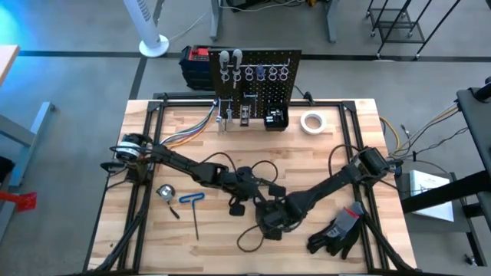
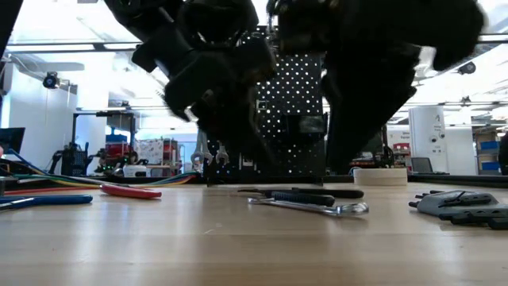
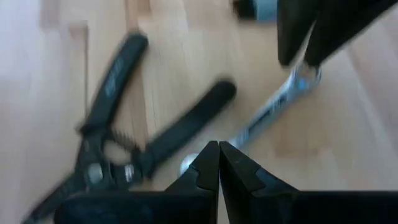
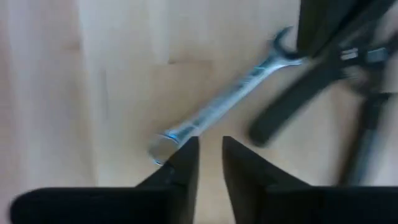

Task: Hang tools onto peg board
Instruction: Hang the wrench on the peg board

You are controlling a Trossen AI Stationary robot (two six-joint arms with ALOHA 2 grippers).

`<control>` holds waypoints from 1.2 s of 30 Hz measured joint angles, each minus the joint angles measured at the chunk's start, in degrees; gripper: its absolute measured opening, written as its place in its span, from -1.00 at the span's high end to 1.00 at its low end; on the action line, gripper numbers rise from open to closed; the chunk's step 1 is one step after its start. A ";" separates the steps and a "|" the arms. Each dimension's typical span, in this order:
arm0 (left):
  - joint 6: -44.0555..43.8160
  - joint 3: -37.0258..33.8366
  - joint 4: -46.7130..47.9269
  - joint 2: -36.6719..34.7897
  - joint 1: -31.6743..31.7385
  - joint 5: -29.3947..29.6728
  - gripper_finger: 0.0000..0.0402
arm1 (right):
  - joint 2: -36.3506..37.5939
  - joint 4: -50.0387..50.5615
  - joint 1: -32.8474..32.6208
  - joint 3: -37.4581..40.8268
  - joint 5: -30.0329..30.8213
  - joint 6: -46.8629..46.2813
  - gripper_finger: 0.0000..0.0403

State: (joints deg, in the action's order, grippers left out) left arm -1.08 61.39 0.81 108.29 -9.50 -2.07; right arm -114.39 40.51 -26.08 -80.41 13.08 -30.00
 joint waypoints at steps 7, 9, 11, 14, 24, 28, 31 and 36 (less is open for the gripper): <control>0.78 -0.02 6.00 0.24 -0.04 0.00 1.00 | -0.05 -0.87 2.97 1.40 -9.03 -7.00 0.21; 1.03 -0.02 5.77 0.24 -0.04 0.03 1.00 | -0.07 -1.01 3.01 1.41 -10.04 -7.37 0.13; 1.18 -0.02 5.87 0.24 -0.04 0.89 1.00 | -0.11 -1.30 2.99 1.41 -11.29 -8.01 0.09; 1.20 -0.02 5.76 0.24 -0.04 2.61 1.00 | -0.76 -2.52 2.97 1.41 -12.51 -8.58 0.09; 0.57 -0.13 7.83 0.24 0.00 4.11 1.00 | -3.67 -2.36 3.08 1.37 -12.95 -6.20 0.30; -0.24 -0.13 8.28 0.24 0.08 4.55 1.00 | -3.68 -1.65 3.46 1.38 -12.95 -3.17 0.46; -1.59 -0.13 8.49 0.24 0.22 4.57 1.00 | -3.61 -1.83 3.86 2.40 -12.39 0.18 0.62; -2.50 -0.14 10.02 0.24 0.24 4.43 1.00 | -3.34 -2.75 4.39 5.13 -12.26 11.03 0.94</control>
State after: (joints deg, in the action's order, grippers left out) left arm -3.58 61.25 10.82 108.53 -9.27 2.37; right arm -117.73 37.76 -21.69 -75.29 0.82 -18.98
